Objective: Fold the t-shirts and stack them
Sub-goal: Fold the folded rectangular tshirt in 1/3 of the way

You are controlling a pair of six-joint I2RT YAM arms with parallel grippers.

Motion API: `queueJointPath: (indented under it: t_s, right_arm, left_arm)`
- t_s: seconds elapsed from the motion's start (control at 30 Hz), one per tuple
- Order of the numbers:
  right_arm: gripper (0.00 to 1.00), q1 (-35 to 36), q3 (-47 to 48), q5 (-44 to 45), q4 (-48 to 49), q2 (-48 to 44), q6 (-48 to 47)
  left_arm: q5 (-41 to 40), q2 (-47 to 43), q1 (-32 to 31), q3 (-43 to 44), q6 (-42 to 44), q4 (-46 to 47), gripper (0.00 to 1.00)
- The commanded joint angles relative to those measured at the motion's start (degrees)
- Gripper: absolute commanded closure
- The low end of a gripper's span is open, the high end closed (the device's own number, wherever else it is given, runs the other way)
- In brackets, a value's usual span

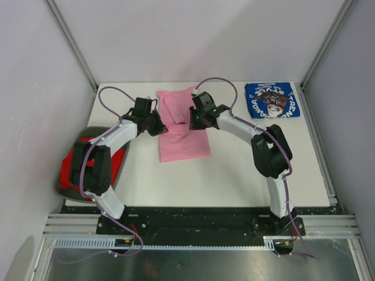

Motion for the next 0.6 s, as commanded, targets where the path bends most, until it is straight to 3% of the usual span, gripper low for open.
queueJointPath:
  t_s: [0.0, 0.4, 0.57]
  right_arm:
    - [0.8, 2.76, 3.7, -1.1, -0.41, 2.23, -3.08]
    - [0.84, 3.75, 16.17, -0.86, -3.97, 13.84, -4.73]
    - [0.74, 2.7, 21.89, 2.82, -5.31, 17.67, -4.43]
  left_arm:
    - [3.5, 2.51, -1.69, 0.23, -0.98, 0.61, 1.0]
    - [5.49, 15.98, 0.86, 10.6, 0.71, 0.75, 1.0]
    - [4.14, 20.79, 3.4, 15.85, 2.4, 0.7, 1.0]
